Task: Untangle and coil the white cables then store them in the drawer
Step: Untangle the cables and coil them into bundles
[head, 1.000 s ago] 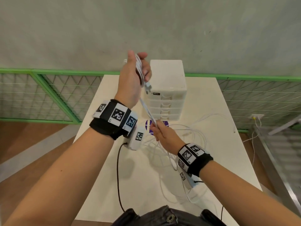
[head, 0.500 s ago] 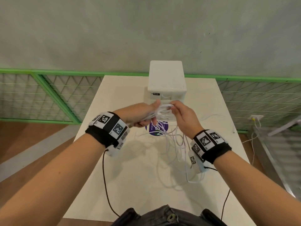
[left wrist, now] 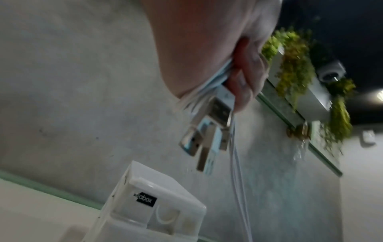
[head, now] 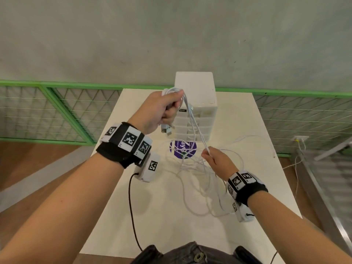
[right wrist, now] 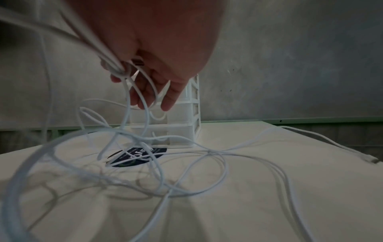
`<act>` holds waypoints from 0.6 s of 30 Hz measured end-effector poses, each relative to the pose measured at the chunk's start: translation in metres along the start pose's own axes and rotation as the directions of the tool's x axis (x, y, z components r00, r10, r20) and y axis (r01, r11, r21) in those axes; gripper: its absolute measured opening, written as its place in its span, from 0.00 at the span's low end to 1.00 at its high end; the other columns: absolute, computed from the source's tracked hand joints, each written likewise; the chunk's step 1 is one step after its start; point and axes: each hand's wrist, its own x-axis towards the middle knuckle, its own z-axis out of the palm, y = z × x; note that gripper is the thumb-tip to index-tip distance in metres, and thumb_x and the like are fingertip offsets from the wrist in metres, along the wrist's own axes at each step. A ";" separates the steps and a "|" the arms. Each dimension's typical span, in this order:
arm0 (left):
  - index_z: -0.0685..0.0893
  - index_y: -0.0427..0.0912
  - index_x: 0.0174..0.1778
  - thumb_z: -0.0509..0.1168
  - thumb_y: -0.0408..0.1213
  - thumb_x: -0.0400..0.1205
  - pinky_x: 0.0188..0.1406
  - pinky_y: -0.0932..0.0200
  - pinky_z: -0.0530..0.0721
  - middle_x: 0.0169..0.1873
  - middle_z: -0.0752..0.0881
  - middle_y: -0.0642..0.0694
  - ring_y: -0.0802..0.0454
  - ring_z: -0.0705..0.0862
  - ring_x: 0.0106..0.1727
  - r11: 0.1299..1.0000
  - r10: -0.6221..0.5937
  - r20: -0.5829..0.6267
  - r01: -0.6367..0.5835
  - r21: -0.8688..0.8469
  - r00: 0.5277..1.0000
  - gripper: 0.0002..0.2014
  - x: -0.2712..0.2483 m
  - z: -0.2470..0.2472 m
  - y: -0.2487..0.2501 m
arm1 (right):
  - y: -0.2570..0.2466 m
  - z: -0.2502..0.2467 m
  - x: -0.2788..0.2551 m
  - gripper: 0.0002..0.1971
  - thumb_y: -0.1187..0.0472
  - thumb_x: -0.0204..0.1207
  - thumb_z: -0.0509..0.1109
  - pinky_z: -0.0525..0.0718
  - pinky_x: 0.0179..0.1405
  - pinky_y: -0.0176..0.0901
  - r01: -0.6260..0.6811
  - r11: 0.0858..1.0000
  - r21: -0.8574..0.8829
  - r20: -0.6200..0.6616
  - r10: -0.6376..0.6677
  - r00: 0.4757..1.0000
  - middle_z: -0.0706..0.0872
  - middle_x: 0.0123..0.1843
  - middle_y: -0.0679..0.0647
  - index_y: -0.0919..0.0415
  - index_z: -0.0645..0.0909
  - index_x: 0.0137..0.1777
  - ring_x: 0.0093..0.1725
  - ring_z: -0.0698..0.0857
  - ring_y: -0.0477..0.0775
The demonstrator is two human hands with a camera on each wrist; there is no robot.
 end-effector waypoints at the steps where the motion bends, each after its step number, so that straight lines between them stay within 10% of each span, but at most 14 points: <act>1: 0.71 0.39 0.29 0.56 0.39 0.87 0.12 0.70 0.57 0.11 0.63 0.54 0.59 0.56 0.11 1.000 0.003 -0.020 -0.003 -0.015 1.000 0.19 0.000 0.001 0.000 | 0.003 0.000 -0.001 0.12 0.50 0.81 0.57 0.71 0.40 0.43 0.008 1.000 0.016 -0.008 -0.008 1.000 0.81 0.41 0.52 0.58 0.75 0.46 0.41 0.78 0.52; 7: 0.69 0.40 0.29 0.55 0.40 0.87 0.12 0.70 0.55 0.11 0.61 0.53 0.58 0.54 0.11 0.998 0.018 -0.159 -0.028 -0.061 0.987 0.19 0.003 -0.005 -0.001 | 0.008 -0.007 -0.012 0.13 0.50 0.79 0.63 0.71 0.45 0.25 -0.048 0.990 0.129 -0.104 0.061 0.993 0.81 0.54 0.43 0.52 0.78 0.61 0.52 0.80 0.44; 10: 0.69 0.40 0.29 0.56 0.41 0.87 0.12 0.70 0.56 0.11 0.61 0.53 0.57 0.54 0.12 0.998 0.021 -0.181 -0.032 -0.059 0.983 0.19 0.004 -0.009 0.002 | 0.013 -0.006 -0.015 0.21 0.43 0.77 0.63 0.75 0.53 0.38 -0.168 0.978 0.121 0.025 0.166 0.986 0.82 0.55 0.42 0.48 0.74 0.67 0.54 0.80 0.44; 18: 0.71 0.40 0.28 0.57 0.40 0.86 0.13 0.66 0.54 0.11 0.62 0.53 0.57 0.55 0.12 0.999 0.030 -0.213 -0.035 -0.023 0.977 0.19 0.005 -0.011 0.004 | 0.033 -0.004 -0.023 0.14 0.49 0.82 0.58 0.76 0.46 0.46 -0.318 0.947 -0.038 0.112 0.321 0.941 0.87 0.41 0.51 0.54 0.81 0.46 0.45 0.84 0.55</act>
